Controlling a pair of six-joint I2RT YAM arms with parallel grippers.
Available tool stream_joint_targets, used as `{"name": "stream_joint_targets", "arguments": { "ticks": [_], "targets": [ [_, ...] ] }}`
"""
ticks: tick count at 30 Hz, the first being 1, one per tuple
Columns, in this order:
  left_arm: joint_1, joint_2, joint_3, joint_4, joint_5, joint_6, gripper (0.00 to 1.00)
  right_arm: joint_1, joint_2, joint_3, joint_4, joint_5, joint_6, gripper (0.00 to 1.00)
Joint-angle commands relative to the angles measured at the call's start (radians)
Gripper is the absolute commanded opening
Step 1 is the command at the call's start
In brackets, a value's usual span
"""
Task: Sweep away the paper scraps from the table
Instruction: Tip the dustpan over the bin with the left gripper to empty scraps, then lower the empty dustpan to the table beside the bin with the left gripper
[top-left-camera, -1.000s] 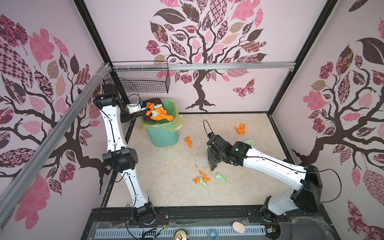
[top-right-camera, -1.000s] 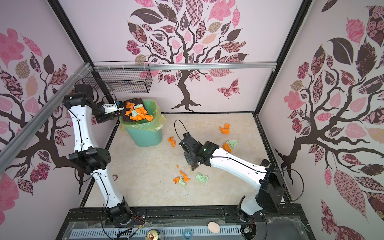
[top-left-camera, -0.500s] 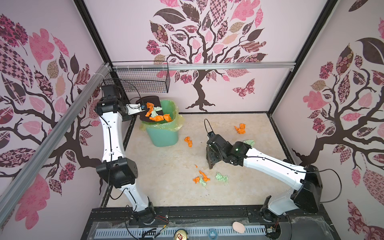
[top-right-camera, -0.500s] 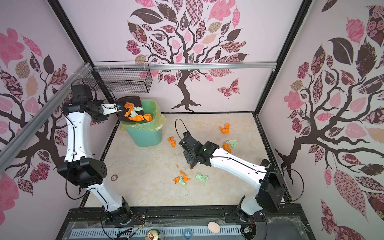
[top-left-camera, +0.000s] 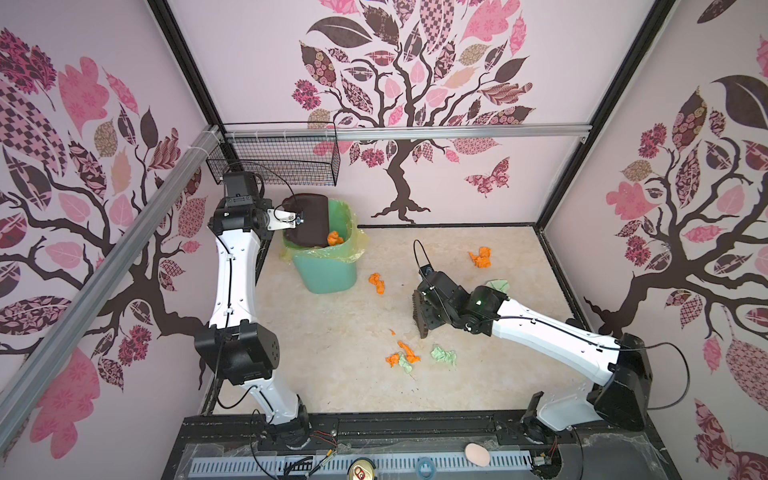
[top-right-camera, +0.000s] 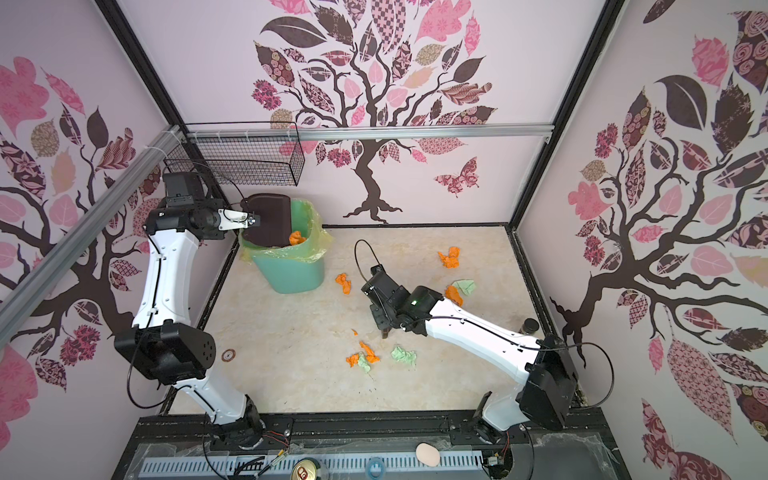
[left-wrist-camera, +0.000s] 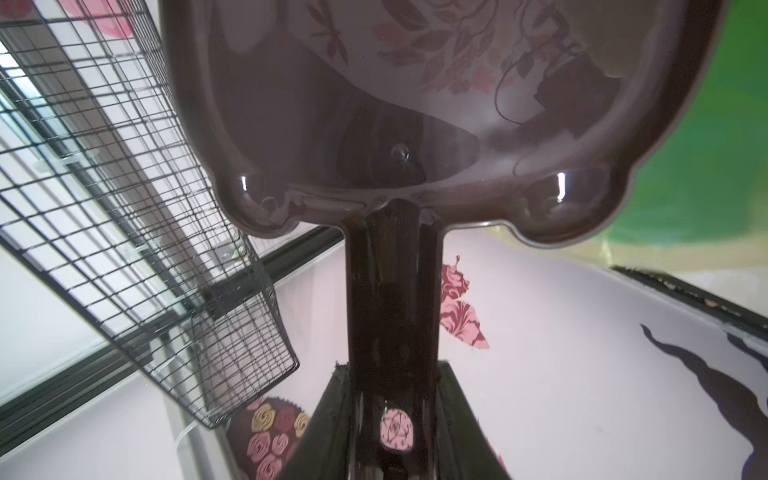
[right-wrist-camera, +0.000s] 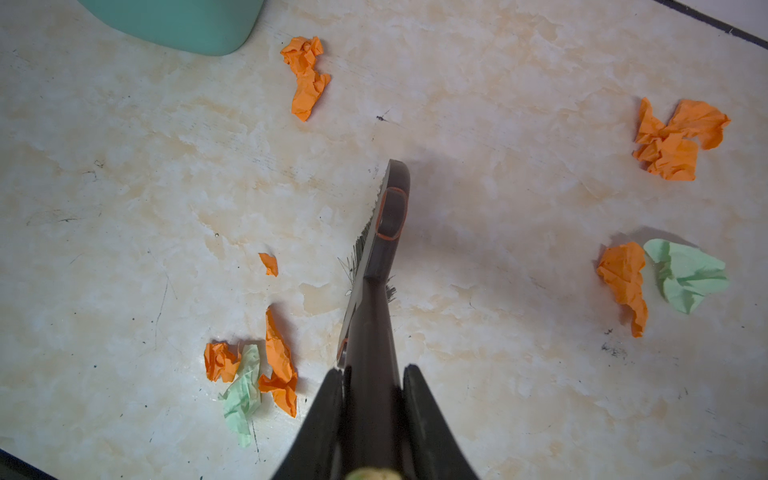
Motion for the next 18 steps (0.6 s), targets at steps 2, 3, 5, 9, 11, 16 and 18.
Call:
{"name": "stream_joint_targets", "arguments": {
  "ticks": [2,3,5,9,11,16,18],
  "targets": [
    [0.002,-0.024,0.033,-0.021,0.014,-0.012,0.0,0.002,0.013,-0.026,-0.108,-0.047,0.004,0.0],
    [0.005,-0.002,0.105,-0.097,0.032,-0.048,0.0,0.003,0.014,-0.02,-0.113,-0.045,0.003,0.0],
    [0.019,0.082,0.348,-0.312,0.103,-0.144,0.0,0.002,0.019,-0.006,-0.121,-0.041,0.0,0.0],
    [0.065,0.222,0.742,-0.629,0.257,-0.247,0.0,0.002,0.02,0.014,-0.137,-0.031,-0.002,0.0],
    [0.082,0.181,0.675,-0.623,0.284,-0.254,0.0,0.002,0.018,0.023,-0.143,-0.028,-0.005,0.0],
    [0.12,-0.015,0.346,-0.5,0.33,-0.239,0.0,0.003,0.024,0.039,-0.157,-0.02,-0.006,0.0],
    [0.142,-0.035,0.365,-0.606,0.388,-0.24,0.0,0.002,0.025,0.042,-0.164,-0.016,-0.006,0.0]
  ]
}}
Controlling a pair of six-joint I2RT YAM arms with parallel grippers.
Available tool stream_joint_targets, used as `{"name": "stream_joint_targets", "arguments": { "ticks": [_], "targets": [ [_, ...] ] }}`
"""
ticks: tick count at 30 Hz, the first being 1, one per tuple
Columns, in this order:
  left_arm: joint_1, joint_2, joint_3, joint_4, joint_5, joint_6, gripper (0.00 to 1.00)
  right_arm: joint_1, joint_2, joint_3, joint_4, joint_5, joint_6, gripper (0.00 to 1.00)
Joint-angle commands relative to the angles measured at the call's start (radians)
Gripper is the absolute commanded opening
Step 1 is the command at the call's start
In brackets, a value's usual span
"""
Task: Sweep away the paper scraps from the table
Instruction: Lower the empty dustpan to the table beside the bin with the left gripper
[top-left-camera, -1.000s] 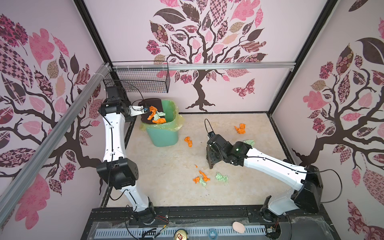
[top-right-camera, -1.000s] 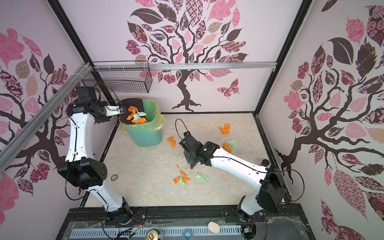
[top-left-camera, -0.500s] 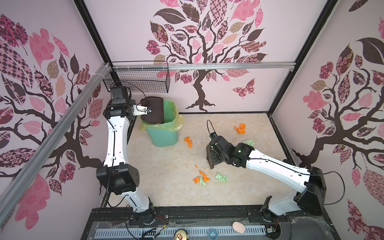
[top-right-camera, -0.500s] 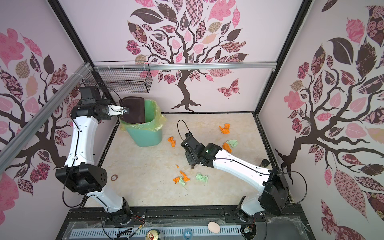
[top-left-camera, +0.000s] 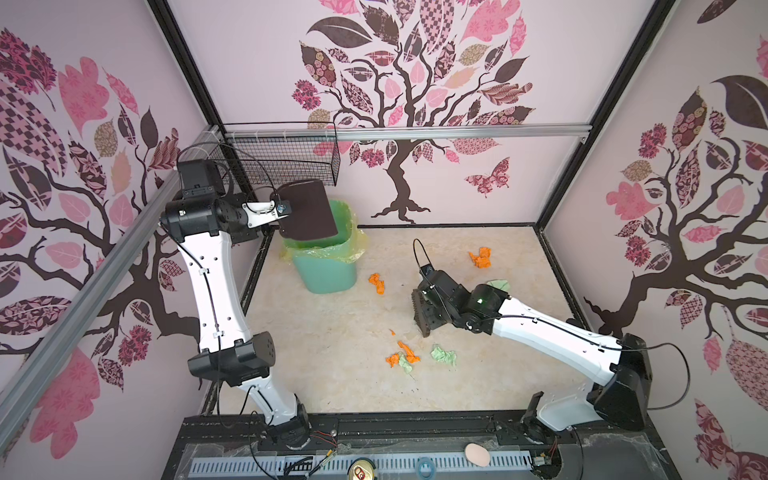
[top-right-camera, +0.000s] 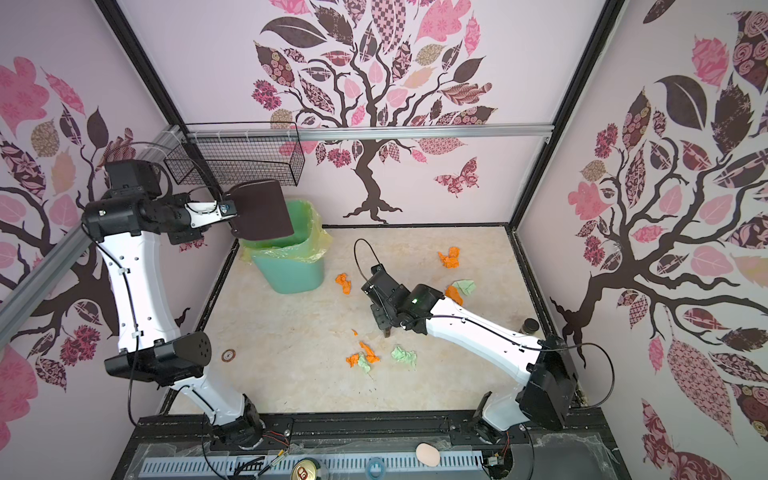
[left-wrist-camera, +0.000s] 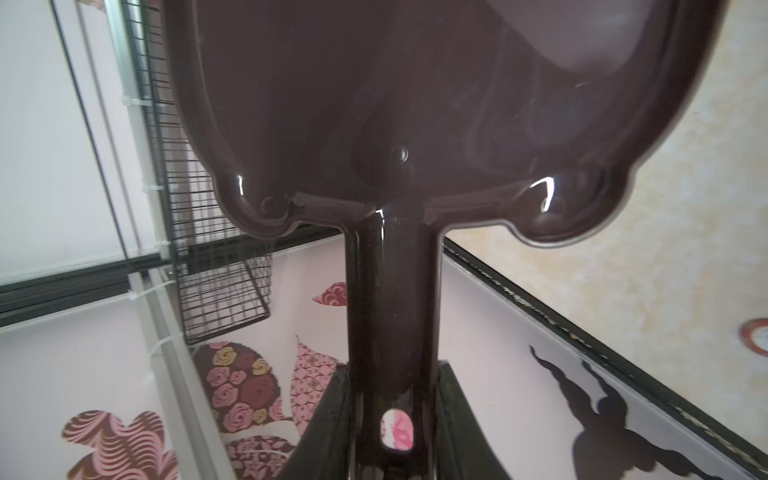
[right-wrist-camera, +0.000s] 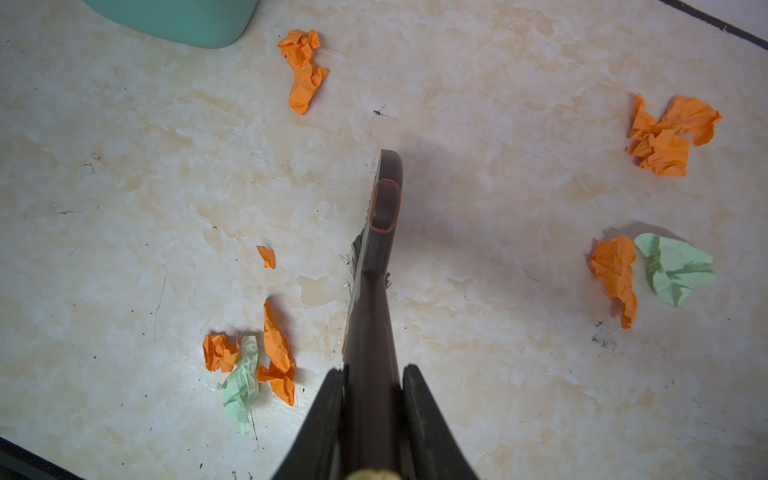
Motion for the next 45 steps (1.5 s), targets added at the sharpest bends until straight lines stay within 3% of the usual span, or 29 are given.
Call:
{"name": "stream_joint_targets", "arguments": {
  "ticks": [1,3,5,8,11,16,23,29,36,41,45],
  "targets": [
    [0.033,-0.042,-0.004,-0.175,0.145,-0.019,0.0,0.002,0.022,0.016,-0.116,-0.013,-0.005,0.0],
    [0.055,-0.068,-0.013,-0.311,0.205,0.007,0.0,0.0,0.013,0.02,-0.117,-0.004,-0.009,0.0],
    [0.063,-0.154,-0.156,-0.346,0.231,0.026,0.01,-0.012,-0.001,0.026,-0.11,-0.003,-0.009,0.0],
    [0.062,-0.345,-0.546,-0.207,0.226,0.041,0.01,-0.022,-0.027,0.043,-0.079,0.009,-0.015,0.0],
    [0.062,-0.494,-0.834,-0.069,0.219,0.04,0.0,-0.049,-0.027,0.12,-0.084,-0.005,-0.01,0.0],
    [0.062,-0.549,-1.078,-0.028,0.241,0.02,0.0,-0.128,0.032,0.28,-0.098,-0.049,0.092,0.0],
    [0.061,-0.603,-1.445,0.342,0.181,-0.004,0.0,-0.239,0.185,0.392,0.102,-0.305,0.257,0.0],
    [0.058,-0.503,-1.563,0.525,0.135,-0.008,0.0,-0.289,0.438,0.546,0.26,-0.464,0.437,0.0],
    [0.061,-0.481,-1.586,0.548,0.147,-0.01,0.0,-0.323,0.649,0.692,0.334,-0.56,0.575,0.0],
    [0.063,-0.491,-1.569,0.53,0.153,-0.005,0.0,-0.359,0.66,0.554,0.395,-0.648,0.632,0.0],
    [0.063,-0.49,-1.561,0.523,0.159,0.004,0.0,-0.376,0.562,0.418,0.35,-0.604,0.562,0.0]
  ]
}}
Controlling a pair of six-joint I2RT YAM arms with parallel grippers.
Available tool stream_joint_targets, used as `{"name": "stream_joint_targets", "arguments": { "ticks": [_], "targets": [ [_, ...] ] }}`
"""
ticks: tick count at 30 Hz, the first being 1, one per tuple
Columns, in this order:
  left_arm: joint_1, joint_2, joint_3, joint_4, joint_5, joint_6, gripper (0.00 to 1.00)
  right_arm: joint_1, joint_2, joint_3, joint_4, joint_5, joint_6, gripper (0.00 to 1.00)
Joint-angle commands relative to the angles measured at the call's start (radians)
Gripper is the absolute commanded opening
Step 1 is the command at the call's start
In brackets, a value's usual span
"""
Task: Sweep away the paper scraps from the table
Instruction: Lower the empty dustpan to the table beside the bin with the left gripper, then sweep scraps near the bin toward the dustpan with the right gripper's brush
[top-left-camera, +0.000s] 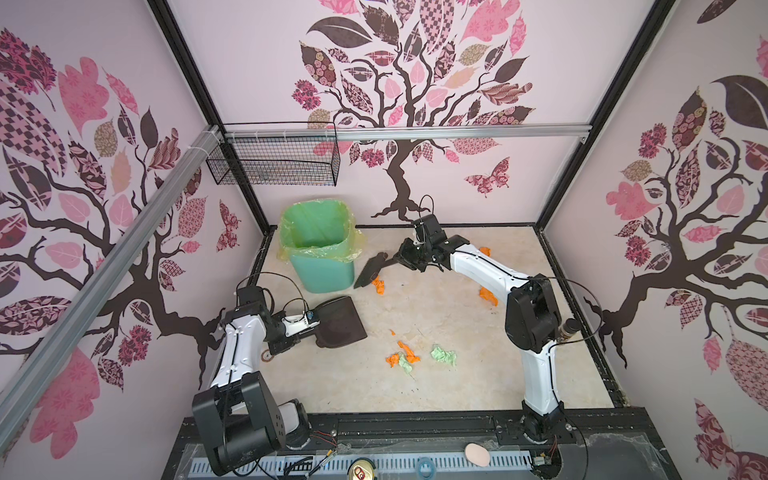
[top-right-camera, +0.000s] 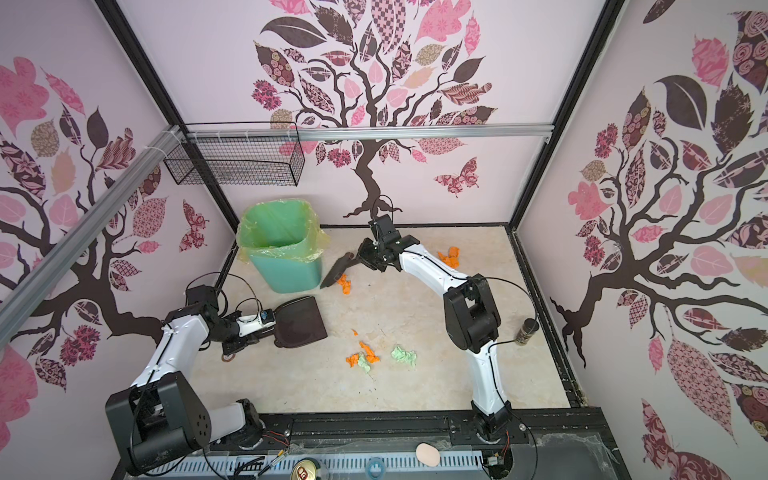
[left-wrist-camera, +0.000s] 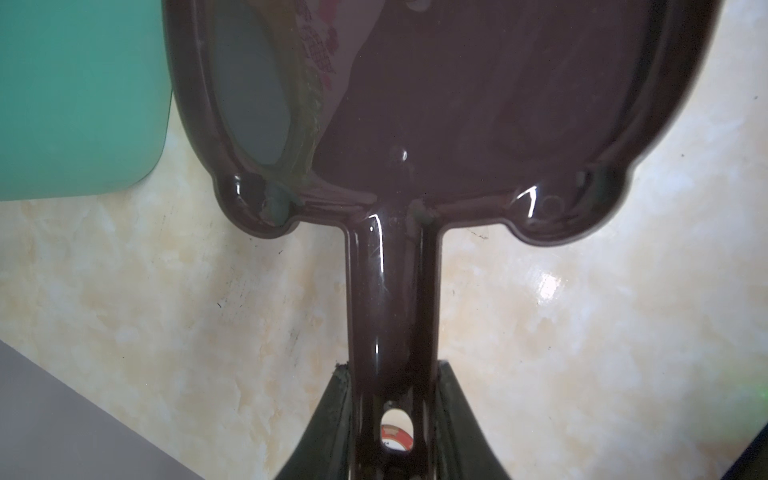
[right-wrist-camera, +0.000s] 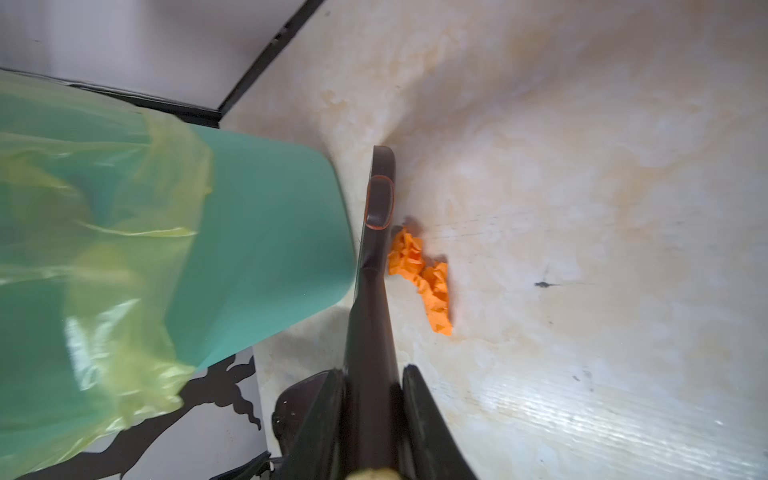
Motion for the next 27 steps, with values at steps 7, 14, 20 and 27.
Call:
{"name": "stream_joint_targets", "arguments": {
  "ticks": [7,14,20,27],
  "targets": [
    [0.003,-0.01,0.014,-0.017,0.061,0.007,0.0,-0.02,-0.287,-0.289,-0.154,0.021,-0.142,0.0],
    [0.003,-0.022,0.001,-0.018,0.065,0.016,0.0,-0.023,-0.548,-0.411,-0.363,0.151,-0.254,0.0],
    [0.003,-0.018,0.009,-0.015,0.058,0.015,0.0,-0.018,-0.69,-0.376,-0.4,0.065,-0.329,0.0],
    [0.009,-0.002,0.024,-0.024,0.03,0.025,0.0,0.186,-0.552,-0.167,-0.514,0.015,-0.439,0.0]
  ]
}}
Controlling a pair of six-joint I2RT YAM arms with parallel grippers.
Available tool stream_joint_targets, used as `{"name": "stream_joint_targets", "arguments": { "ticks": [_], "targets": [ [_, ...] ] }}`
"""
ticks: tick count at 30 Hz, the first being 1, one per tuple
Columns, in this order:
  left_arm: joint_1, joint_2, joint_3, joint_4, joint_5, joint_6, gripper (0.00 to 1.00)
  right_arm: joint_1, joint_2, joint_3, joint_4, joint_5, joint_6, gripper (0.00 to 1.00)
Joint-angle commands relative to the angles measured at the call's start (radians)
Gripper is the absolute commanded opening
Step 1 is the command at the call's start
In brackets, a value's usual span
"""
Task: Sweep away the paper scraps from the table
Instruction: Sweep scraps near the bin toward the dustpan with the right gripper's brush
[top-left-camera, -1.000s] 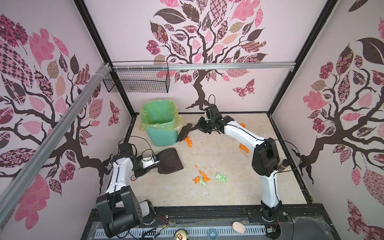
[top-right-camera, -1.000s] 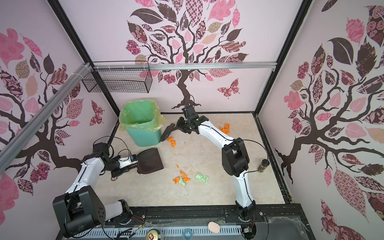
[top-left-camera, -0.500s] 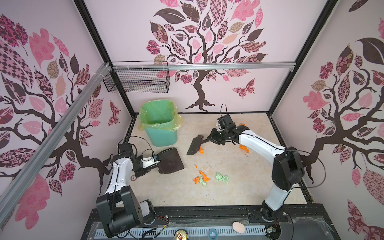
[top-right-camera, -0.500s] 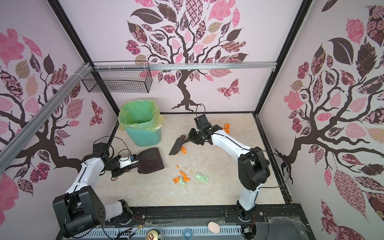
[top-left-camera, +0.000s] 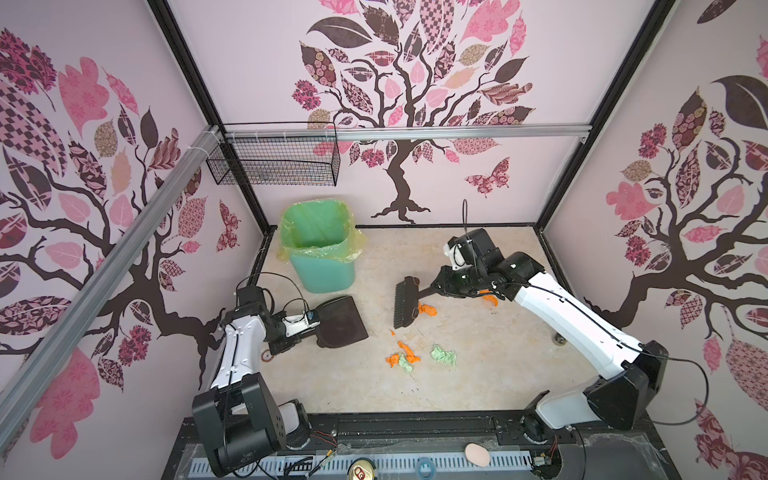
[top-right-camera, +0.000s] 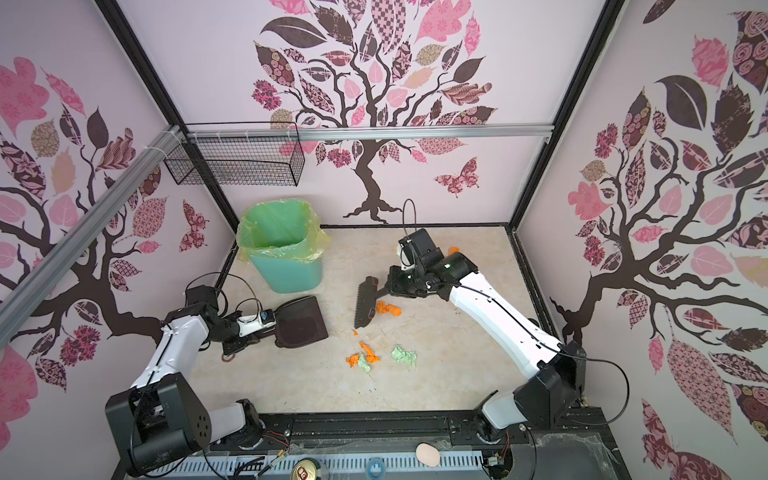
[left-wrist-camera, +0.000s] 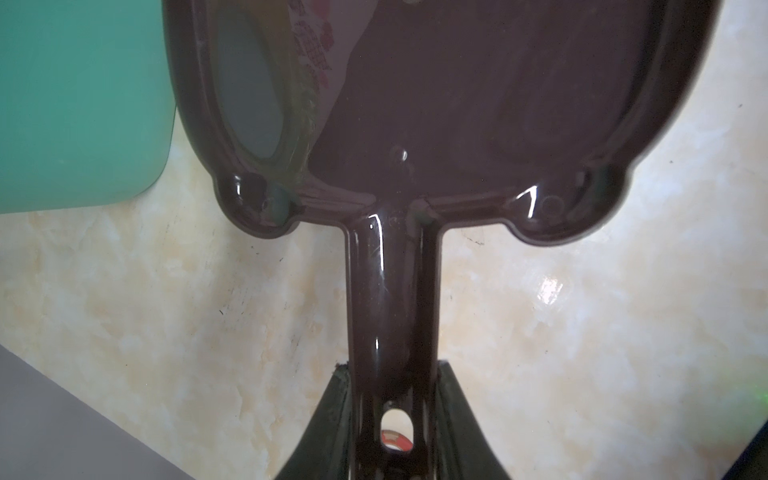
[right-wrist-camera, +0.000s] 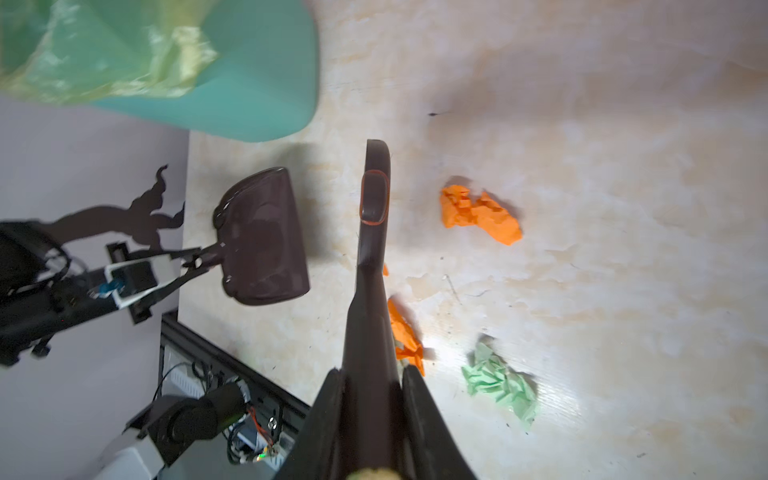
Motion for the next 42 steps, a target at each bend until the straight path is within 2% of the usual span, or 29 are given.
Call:
{"name": "stream_joint_targets", "arguments": {
  "ticks": [1,10,14,18,24,32,35,37,42],
  "targets": [
    [0.008,-0.005,0.022,-0.018,0.016,0.014,0.0,0.084,0.078,0.065,-0.06,-0.073,-0.082,0.0],
    [0.008,-0.039,0.021,-0.047,0.025,0.015,0.0,0.107,0.066,-0.079,-0.05,-0.227,-0.21,0.0],
    [0.008,-0.032,0.03,-0.049,0.032,0.011,0.0,0.124,0.076,-0.117,-0.062,-0.234,-0.25,0.0],
    [0.009,-0.017,0.037,-0.055,0.039,0.007,0.0,0.124,0.116,-0.072,-0.146,-0.151,-0.319,0.0],
    [0.009,-0.034,0.015,-0.052,0.037,0.01,0.0,0.122,0.232,0.112,-0.355,0.015,-0.446,0.0],
    [0.01,-0.044,0.005,-0.061,0.042,0.016,0.0,0.114,0.37,0.354,-0.542,0.296,-0.525,0.0],
    [0.01,-0.056,-0.002,-0.059,0.046,0.021,0.0,0.107,0.383,0.401,-0.536,0.344,-0.544,0.0],
    [0.01,-0.062,-0.006,-0.066,0.062,0.029,0.0,0.097,0.384,0.433,-0.53,0.312,-0.552,0.0],
    [0.002,-0.078,-0.009,-0.095,0.087,0.042,0.0,0.096,0.323,0.495,-0.494,0.113,-0.541,0.0]
  ]
}}
